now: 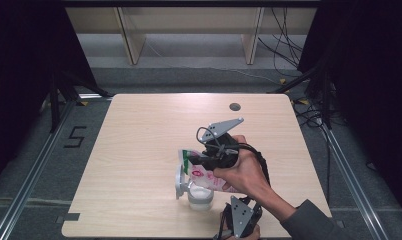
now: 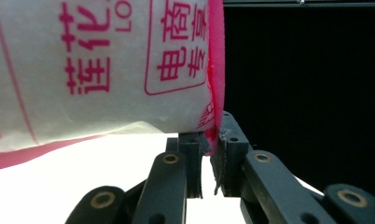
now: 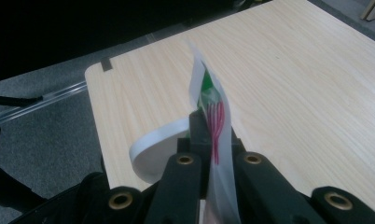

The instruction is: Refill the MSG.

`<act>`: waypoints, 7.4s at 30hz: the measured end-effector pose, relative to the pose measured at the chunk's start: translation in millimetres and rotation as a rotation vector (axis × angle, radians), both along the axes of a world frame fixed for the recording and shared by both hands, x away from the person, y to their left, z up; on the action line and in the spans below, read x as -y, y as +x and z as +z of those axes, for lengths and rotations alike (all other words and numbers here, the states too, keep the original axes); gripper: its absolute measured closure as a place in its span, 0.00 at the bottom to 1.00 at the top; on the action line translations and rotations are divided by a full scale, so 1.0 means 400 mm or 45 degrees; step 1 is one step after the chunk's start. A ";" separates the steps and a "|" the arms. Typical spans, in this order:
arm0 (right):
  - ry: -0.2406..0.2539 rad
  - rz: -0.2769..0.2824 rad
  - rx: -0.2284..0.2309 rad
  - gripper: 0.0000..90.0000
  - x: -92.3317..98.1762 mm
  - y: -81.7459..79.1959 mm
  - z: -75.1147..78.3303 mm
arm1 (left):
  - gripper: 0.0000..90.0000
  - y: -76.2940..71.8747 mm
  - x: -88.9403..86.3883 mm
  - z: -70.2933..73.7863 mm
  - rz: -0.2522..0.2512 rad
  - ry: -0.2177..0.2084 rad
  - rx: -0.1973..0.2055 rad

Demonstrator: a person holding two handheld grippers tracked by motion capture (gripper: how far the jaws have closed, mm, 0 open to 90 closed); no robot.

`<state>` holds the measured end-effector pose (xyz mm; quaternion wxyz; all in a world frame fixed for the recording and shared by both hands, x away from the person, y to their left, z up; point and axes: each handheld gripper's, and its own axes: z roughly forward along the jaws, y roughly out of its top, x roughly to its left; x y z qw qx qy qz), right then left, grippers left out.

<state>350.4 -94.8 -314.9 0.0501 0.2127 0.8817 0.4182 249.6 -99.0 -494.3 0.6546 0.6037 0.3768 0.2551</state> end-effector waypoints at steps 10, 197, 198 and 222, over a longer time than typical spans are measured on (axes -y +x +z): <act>0.006 -0.008 -0.001 1.00 -0.003 -0.001 -0.001 | 0.91 0.003 -0.001 0.001 0.003 -0.001 -0.008; 0.395 -0.073 0.081 1.00 0.231 -0.033 0.048 | 0.89 0.019 -0.044 -0.044 0.016 0.082 -0.037; 0.422 -0.055 0.105 1.00 0.236 -0.029 0.044 | 0.89 0.020 -0.045 -0.045 0.012 0.076 -0.034; 0.550 -0.162 0.164 1.00 0.352 -0.053 0.048 | 0.75 -0.002 -0.071 -0.048 0.004 0.166 -0.040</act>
